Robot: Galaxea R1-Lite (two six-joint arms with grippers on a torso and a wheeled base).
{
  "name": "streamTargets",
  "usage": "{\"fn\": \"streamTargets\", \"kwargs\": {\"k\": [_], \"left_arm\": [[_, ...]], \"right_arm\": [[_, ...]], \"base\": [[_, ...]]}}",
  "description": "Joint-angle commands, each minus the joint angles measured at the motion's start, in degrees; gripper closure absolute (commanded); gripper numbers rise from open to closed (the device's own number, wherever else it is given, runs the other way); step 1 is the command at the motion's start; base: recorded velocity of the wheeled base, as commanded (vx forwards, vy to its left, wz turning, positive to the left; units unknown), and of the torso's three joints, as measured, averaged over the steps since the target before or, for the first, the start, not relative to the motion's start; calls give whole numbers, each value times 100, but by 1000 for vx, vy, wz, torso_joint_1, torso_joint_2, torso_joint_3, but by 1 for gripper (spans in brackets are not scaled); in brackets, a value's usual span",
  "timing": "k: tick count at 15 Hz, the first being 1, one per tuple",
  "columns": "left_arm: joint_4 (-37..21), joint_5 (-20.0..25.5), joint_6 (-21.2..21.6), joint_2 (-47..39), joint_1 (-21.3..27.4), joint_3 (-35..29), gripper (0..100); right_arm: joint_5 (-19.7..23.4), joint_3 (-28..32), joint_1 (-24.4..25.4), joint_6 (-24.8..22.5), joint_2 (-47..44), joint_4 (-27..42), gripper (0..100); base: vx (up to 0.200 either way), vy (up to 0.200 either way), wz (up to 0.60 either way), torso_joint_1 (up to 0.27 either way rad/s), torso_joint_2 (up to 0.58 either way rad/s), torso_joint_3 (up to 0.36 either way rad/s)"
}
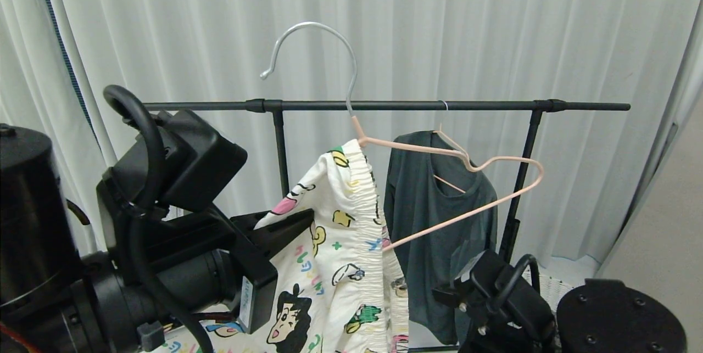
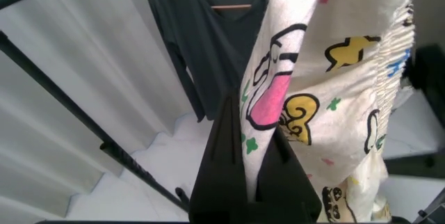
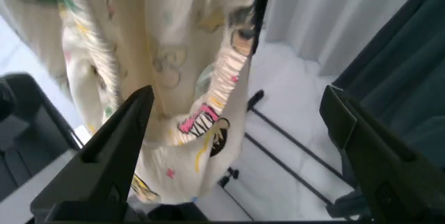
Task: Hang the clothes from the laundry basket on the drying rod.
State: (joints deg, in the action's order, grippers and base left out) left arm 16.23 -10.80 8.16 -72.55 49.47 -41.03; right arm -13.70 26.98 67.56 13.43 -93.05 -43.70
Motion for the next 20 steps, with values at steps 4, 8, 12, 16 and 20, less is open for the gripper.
{"fn": "streamTargets", "kwargs": {"k": [4, 8, 12, 16, 20], "left_arm": [[12, -353, -7, 4, -7, 69, 100], [21, -590, 2, 12, -25, 324, 100], [30, -678, 230, 92, -113, 702, 100], [557, -678, 1162, 171, -517, 1414, 100], [566, -915, 1566, 153, -675, 1757, 100]], "right_arm": [[-379, -17, -410, -25, -178, 521, 0], [-581, -272, -1650, -614, 349, 872, 0], [-563, -518, -2669, -1203, 797, 872, 0], [-528, -553, -2986, -1317, 1096, 872, 0], [-194, -492, -2924, -1528, 1404, 881, 0]], "base": [[0, 0, 0, 0, 0, 0], [0, 0, 0, 0, 0, 0], [0, 0, 0, 0, 0, 0], [0, 0, 0, 0, 0, 0], [0, 0, 0, 0, 0, 0]]}}
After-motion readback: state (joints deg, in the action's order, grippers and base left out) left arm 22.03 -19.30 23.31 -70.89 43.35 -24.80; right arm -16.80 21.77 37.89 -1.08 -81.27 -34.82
